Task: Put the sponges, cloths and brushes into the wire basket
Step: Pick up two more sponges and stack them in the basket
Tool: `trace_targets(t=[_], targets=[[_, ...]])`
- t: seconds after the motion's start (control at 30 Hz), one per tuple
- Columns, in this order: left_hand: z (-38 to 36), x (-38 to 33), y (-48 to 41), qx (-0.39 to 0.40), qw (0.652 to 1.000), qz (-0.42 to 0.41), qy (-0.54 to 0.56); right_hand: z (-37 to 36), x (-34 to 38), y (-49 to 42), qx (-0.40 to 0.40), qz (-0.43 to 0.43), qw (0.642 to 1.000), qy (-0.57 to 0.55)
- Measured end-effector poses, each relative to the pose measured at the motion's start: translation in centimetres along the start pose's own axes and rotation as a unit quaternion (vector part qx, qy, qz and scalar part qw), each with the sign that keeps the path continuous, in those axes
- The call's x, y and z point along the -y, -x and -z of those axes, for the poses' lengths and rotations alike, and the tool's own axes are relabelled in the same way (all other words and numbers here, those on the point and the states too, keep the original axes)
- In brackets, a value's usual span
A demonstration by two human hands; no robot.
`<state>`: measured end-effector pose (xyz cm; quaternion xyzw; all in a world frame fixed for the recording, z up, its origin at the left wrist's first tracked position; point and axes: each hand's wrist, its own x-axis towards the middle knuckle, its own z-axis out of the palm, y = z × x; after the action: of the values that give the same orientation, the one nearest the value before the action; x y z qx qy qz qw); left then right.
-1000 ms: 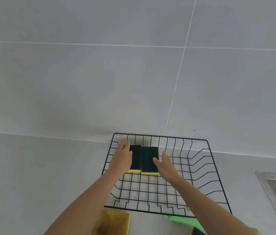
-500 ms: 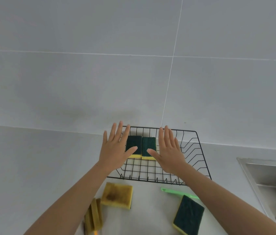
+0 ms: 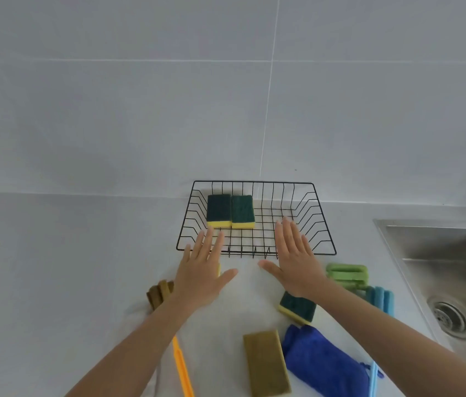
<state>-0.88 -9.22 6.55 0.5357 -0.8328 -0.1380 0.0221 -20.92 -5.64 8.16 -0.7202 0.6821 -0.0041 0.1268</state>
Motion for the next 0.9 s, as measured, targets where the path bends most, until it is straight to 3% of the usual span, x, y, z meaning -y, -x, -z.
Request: trace_targets(t=[0.37, 0.5, 0.9], targets=[[-6.4, -4.6, 4.0, 0.133, 0.991, -0.023, 0.022, -5.0, -3.5, 4.6, 0.067, -0.144, 0.985, -0.07], [-7.9, -6.0, 4.9, 0.176, 0.982, 0.03, 0.057, -6.6, -4.5, 4.7, 0.075, -0.188, 0.973, -0.114], [-9.9, -7.4, 5.7, 0.208, 0.964, 0.14, 0.083, -10.2, -5.5, 4.1, 0.071, -0.262, 0.942, -0.197]])
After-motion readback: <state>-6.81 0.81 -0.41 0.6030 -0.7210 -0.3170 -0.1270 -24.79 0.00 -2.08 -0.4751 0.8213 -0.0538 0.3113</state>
